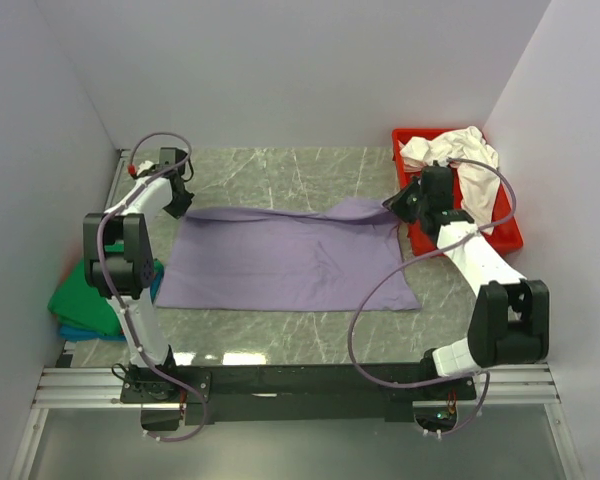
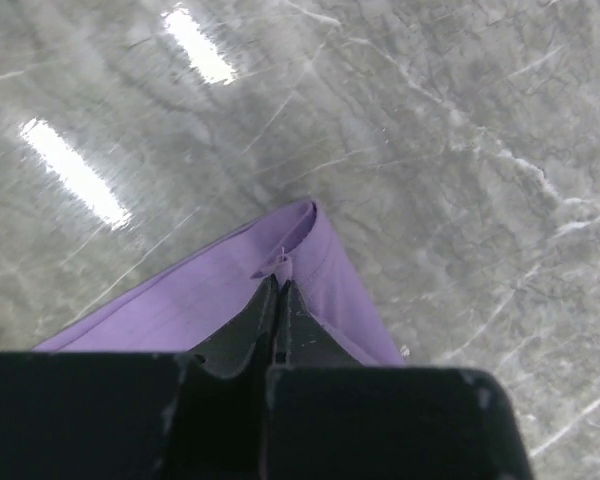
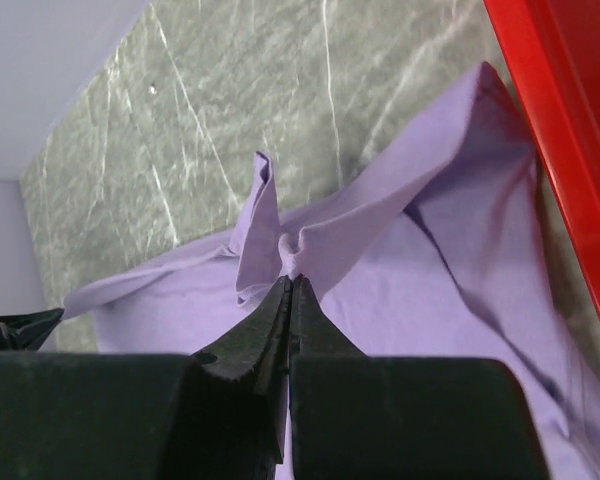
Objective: Fold and stack the t-shirts
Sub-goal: Fold the tshirt
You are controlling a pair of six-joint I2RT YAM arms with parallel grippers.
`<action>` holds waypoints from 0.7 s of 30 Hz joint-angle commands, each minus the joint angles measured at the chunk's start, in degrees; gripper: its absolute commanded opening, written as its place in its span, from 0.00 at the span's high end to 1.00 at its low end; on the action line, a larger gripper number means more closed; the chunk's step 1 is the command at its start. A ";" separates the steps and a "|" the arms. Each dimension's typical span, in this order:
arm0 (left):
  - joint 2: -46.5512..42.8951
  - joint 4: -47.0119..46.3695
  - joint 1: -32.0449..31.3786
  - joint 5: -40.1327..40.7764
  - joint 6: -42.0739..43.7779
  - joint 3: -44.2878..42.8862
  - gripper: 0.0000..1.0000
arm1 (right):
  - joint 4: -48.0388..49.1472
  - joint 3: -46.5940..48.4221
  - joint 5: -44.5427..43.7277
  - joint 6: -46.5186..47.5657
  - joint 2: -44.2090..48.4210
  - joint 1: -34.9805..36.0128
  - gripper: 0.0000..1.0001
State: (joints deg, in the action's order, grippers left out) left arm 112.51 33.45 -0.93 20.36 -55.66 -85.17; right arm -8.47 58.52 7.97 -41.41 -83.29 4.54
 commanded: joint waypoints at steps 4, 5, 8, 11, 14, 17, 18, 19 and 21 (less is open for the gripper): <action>-8.17 -1.99 0.67 0.73 -2.44 4.82 1.00 | 2.76 -7.62 -1.29 -2.45 9.27 -0.40 1.00; -8.70 -1.99 0.67 0.73 -2.52 5.36 0.99 | 2.84 -8.50 -1.11 -2.62 10.15 -0.40 1.00; -10.20 -2.07 0.75 1.17 -3.23 7.20 1.00 | 2.58 -11.41 -0.59 -2.63 13.05 -0.40 1.00; -11.78 -2.69 0.75 1.08 -3.93 9.22 1.00 | 1.88 -13.87 -0.67 -2.63 15.95 -0.49 1.00; -13.19 -3.04 0.75 1.26 -4.54 10.81 1.00 | 0.83 -15.63 -0.58 -2.63 18.68 -0.58 1.00; -14.59 -3.56 0.75 1.70 -4.90 12.56 1.00 | -0.14 -17.30 -0.41 -2.54 21.66 -0.84 1.00; -15.21 -3.74 0.75 1.70 -4.98 13.09 0.99 | -0.40 -17.82 -0.32 -2.45 22.28 -0.84 1.00; -15.47 -3.74 0.75 2.05 -5.33 13.88 1.00 | -0.84 -18.79 0.20 -2.36 22.72 -1.02 1.00; -16.44 -4.10 0.75 2.14 -5.60 14.85 0.99 | -1.11 -19.84 0.82 -2.36 24.31 -1.55 1.00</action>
State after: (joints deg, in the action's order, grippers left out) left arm 99.85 30.98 -0.56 20.69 -59.88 -71.46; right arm -9.06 39.97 8.19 -43.88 -61.56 3.90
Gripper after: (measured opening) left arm 0.022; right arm 0.009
